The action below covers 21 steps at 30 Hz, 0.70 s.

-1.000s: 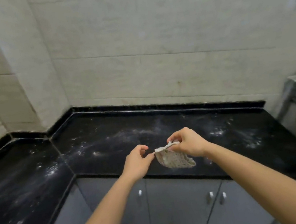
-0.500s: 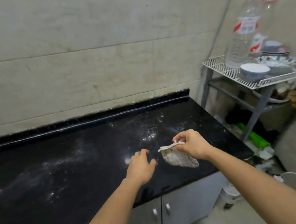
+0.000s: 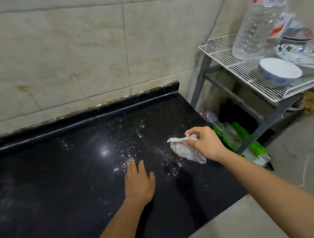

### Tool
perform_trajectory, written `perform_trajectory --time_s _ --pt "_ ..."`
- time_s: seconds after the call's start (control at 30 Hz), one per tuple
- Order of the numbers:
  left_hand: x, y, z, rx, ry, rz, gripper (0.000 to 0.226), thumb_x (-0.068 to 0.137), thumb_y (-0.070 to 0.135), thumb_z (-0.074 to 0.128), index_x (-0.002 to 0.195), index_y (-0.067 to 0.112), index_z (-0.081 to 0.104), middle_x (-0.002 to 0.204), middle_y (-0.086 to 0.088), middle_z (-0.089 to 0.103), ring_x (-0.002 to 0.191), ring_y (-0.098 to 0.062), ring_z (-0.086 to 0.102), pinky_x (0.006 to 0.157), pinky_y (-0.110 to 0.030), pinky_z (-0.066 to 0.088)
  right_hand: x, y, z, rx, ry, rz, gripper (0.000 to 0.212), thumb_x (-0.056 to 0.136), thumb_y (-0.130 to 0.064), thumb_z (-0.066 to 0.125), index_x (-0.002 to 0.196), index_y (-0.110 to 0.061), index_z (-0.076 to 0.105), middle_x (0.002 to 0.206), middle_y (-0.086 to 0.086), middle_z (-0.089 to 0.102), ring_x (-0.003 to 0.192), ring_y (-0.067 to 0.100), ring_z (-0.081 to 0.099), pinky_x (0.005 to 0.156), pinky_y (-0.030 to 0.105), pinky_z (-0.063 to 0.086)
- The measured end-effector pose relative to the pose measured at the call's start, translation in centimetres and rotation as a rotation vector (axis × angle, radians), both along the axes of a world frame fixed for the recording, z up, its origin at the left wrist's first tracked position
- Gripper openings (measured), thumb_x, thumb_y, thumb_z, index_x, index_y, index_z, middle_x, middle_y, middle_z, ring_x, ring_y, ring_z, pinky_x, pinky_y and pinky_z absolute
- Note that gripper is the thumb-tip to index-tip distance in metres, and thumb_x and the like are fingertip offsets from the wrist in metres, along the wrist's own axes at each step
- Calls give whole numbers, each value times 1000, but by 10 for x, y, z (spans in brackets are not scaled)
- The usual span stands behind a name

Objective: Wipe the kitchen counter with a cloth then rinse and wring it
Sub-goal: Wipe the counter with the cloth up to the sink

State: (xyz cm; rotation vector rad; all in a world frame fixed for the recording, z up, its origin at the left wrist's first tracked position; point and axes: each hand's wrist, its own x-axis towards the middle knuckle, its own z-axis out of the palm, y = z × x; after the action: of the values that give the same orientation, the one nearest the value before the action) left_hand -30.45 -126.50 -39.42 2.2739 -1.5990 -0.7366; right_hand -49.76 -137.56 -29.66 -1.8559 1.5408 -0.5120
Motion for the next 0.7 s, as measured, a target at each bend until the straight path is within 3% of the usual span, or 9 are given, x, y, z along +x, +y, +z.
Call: perform_trajectory --time_s 0.1,0.2,0.4,0.5,0.6,0.7 --pt "-4 -17 -13 44 1 4 62 102 39 26 152 11 4 159 -13 -8 146 -26 -9 119 -38 3 -4 -34 -8 3 -27 -30 14 82 -13 74 95 -15 68 92 -4 64 88 13 58 81 26 43" --pt "-11 -30 -22 48 -52 12 64 102 42 22 151 10 -3 158 -11 -14 145 -25 -13 119 -37 -3 -5 -73 -15 13 -49 -50 14 82 -11 73 95 -13 68 92 -3 63 90 15 60 86 29 47" --pt "-25 -55 -34 50 -203 149 64 100 45 11 143 10 -21 152 -7 -27 138 -17 -28 115 -36 -13 -12 -158 -22 -117 9 -5 23 88 -15 64 111 -13 67 98 2 65 92 18 60 79 25 43" --pt "-34 -62 -41 116 -260 231 64 98 46 5 142 8 -23 151 -7 -29 139 -18 -28 115 -36 -15 -21 -177 -48 -113 92 110 20 90 -18 64 110 -14 65 99 6 69 92 21 63 78 29 47" --pt "-43 -66 -48 148 -252 306 65 97 46 4 145 7 -19 155 -8 -23 141 -19 -25 116 -37 -15 -36 -173 -82 34 173 320 24 86 -15 66 110 -13 62 105 9 68 99 27 65 87 39 51" --pt "-49 -66 -52 155 -228 330 67 92 51 -6 142 9 -22 153 -6 -26 138 -17 -30 115 -37 -17 -50 -165 -96 -19 237 441 36 85 -22 69 116 -8 59 111 9 63 103 25 58 90 35 46"
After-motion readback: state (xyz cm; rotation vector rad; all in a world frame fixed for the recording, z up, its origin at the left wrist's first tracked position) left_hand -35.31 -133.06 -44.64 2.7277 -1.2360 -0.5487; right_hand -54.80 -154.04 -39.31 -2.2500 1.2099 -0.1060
